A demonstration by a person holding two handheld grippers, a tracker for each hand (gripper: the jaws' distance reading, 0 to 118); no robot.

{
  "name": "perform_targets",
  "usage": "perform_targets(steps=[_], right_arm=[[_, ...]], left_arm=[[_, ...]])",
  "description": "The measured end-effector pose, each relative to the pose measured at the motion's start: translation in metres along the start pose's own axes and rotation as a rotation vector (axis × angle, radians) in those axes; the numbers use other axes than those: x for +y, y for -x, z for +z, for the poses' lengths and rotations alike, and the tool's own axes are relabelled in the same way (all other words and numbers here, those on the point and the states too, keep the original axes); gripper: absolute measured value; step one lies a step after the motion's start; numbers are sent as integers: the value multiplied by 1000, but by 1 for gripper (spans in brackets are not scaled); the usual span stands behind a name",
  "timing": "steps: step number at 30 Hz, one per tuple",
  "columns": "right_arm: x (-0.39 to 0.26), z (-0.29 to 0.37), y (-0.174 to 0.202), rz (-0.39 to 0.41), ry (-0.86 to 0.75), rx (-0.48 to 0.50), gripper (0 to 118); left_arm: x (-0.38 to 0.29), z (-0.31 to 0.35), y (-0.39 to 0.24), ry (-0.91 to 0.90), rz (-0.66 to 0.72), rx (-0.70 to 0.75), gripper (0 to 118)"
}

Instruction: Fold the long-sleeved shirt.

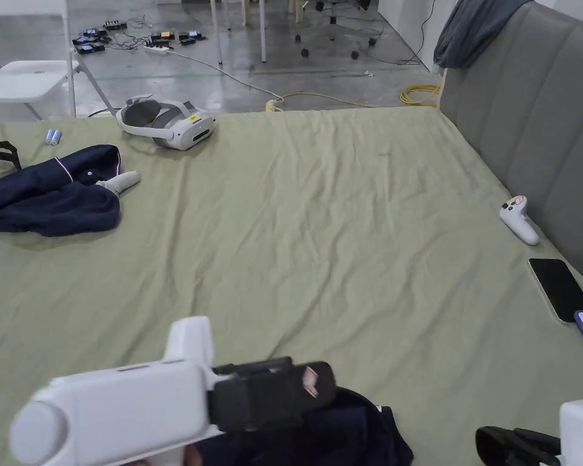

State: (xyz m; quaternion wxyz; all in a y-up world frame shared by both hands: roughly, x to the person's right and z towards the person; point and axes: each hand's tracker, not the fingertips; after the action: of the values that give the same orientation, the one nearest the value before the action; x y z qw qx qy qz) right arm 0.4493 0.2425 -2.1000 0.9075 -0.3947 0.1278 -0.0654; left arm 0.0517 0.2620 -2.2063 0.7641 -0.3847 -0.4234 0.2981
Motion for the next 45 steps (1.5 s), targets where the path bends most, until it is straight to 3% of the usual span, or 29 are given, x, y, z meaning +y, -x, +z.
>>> perform_targets(steps=[1, 3, 4, 5, 10, 15, 20, 25, 30, 34, 36, 38, 39, 40, 41, 42, 43, 44, 45], right_arm=[[1, -3, 4, 12, 4, 12, 0], [1, -11, 10, 27, 6, 29, 0], [2, -12, 13, 32, 7, 40, 0], [3, -14, 16, 36, 7, 51, 0], [6, -12, 27, 55, 3, 71, 0], [-1, -6, 22, 51, 12, 55, 0], [-8, -5, 16, 27, 39, 20, 0], [-14, -11, 22, 0, 71, 42, 0], [-3, -39, 53, -9, 89, 188, 1], [-10, -111, 61, -135, 184, 350, 1], [-19, -150, 60, -140, 309, 280, 1], [-35, -178, 53, -78, 360, 145, 1], [-40, -184, 47, -78, 348, 150, 0], [-39, -179, 40, -158, 291, 236, 0], [-36, -173, 36, -222, 316, 234, 0], [-35, -170, 35, -233, 319, 221, 1], [-38, -171, 36, -186, 306, 211, 1], [-39, -172, 37, -147, 301, 203, 1], [-40, -172, 38, -151, 299, 210, 0]], left_arm=[[3, 13, 1, -40, 20, 18, 53], [7, 33, 4, -112, 7, 78, 29], [8, 39, 12, -124, -27, 151, 29], [9, 42, 18, -144, -77, 271, 6], [11, 20, 54, -83, -69, 449, 5], [-14, -40, 76, 131, -36, 302, 5], [-59, -109, 59, 391, -59, 171, 5], [-93, -140, 64, 481, -22, 228, 5], [-72, -93, 52, 349, -41, 180, 5], [-41, -33, 55, 102, 22, 239, 5], [-27, -6, 64, 21, 31, 271, 5], [-21, 20, 71, -18, 46, 298, 5], [-21, 30, 75, -32, 57, 314, 5], [-20, 40, 81, -41, 77, 327, 5], [-21, 49, 88, -48, 103, 346, 7], [-22, 55, 94, -54, 124, 355, 12], [-24, 59, 102, -57, 137, 364, 26], [-27, 61, 112, -51, 137, 362, 65], [-29, 61, 122, -49, 139, 364, 96]])
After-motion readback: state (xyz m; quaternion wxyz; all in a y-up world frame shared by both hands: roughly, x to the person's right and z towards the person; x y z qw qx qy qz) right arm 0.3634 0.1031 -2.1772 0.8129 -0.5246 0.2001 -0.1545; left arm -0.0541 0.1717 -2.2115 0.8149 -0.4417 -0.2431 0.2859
